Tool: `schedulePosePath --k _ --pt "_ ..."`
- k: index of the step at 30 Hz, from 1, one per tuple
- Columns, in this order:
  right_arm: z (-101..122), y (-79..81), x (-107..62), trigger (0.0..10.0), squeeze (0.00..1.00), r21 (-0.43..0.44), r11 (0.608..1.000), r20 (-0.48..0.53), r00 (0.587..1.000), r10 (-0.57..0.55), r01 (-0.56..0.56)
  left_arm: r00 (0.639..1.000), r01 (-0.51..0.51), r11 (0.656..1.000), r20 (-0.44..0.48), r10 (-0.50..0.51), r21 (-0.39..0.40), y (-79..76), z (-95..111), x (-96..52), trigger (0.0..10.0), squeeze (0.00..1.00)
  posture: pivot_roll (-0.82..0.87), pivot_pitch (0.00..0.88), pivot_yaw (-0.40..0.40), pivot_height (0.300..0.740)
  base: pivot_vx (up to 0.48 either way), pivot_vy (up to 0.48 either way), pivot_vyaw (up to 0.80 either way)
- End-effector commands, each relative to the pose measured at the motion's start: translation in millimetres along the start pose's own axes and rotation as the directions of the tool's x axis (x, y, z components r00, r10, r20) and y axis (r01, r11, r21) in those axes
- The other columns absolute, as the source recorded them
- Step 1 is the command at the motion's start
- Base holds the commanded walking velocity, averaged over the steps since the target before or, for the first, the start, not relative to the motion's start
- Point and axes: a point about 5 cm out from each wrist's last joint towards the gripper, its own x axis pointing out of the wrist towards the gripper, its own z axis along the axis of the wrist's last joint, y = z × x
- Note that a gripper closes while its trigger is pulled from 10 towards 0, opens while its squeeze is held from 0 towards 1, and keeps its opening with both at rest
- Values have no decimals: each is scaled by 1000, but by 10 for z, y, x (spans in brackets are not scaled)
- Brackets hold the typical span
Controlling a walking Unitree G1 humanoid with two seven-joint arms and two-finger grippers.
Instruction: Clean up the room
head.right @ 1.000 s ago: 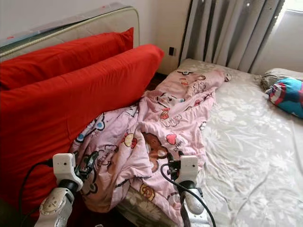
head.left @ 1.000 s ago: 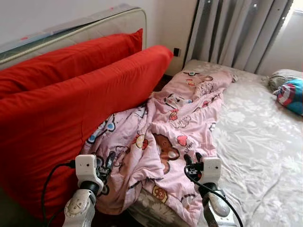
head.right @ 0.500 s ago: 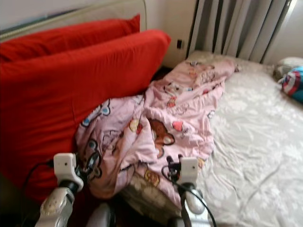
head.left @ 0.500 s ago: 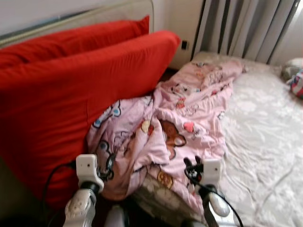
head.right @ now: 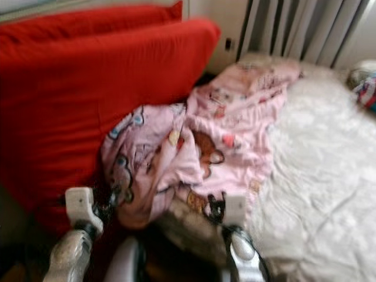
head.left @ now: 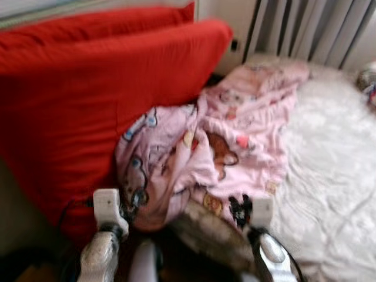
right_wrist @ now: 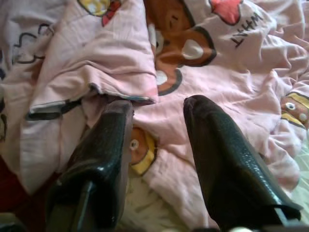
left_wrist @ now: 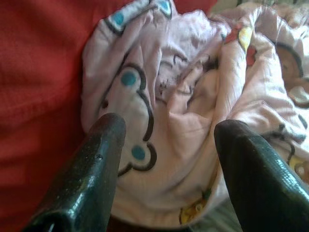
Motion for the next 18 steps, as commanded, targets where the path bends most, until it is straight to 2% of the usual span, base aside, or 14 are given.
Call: schedulePosePath --k 1,11,15,18 --pt "-9 -23 -11 10000 0 5 1000 5 1000 -11 11 999 21 1000 37 -22 9 -44 111 74 10000 0 -18 75 -24 631 0 0 0" --pt "31 -85 -2 10000 0 -4 998 20 998 -63 63 999 35 999 29 -35 1 -53 110 83 10000 0 -25 84 -24 631 0 0 0" --pt "15 -133 2 10000 0 -2 995 -13 995 -96 96 999 37 999 33 -37 -1 -57 124 86 10000 0 -26 82 -23 631 0 0 0" --pt "19 -120 0 10000 0 2 996 -7 996 -87 87 999 38 999 35 -38 -1 -58 129 88 10000 0 -26 91 -23 631 260 0 0"
